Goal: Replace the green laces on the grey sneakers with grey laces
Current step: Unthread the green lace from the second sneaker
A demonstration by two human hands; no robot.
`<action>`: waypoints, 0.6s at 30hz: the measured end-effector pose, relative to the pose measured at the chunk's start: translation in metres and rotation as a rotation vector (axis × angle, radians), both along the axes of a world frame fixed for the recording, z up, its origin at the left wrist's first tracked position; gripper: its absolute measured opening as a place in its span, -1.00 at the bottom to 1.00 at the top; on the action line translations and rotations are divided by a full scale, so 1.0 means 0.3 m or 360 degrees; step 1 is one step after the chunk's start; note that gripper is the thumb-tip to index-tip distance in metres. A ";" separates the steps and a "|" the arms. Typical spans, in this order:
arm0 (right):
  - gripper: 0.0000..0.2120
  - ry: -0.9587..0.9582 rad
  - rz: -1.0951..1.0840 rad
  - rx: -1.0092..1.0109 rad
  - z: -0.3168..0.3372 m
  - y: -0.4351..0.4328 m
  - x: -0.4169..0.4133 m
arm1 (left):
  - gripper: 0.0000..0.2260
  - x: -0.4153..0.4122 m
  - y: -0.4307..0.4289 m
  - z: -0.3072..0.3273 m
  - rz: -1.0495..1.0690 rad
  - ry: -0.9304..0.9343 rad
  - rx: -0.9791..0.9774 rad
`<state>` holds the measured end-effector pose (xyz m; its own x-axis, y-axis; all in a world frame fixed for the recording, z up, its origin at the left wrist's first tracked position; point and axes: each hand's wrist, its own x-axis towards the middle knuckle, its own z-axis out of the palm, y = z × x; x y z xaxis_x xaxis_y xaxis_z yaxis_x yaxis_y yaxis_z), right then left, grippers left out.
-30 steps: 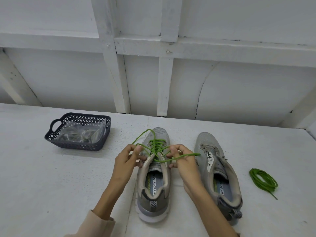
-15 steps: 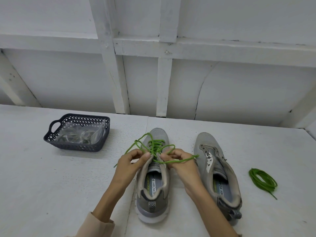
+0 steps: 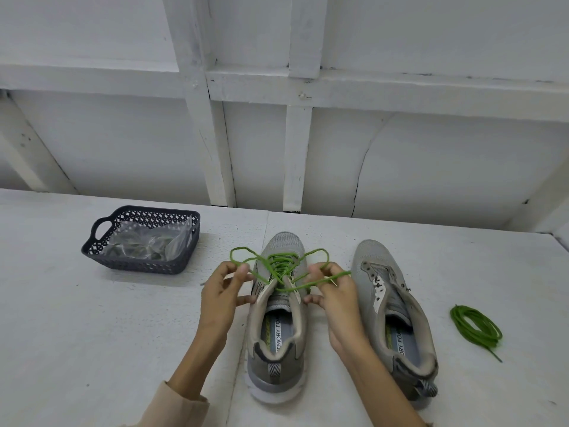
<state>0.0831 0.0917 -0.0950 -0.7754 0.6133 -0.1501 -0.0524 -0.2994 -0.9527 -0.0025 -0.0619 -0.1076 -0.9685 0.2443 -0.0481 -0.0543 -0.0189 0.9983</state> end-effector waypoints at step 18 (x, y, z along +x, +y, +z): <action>-0.88 -0.0076 0.0197 0.0162 0.015 -0.007 0.003 | -0.79 0.002 0.000 -0.016 -0.0229 0.0121 -0.0206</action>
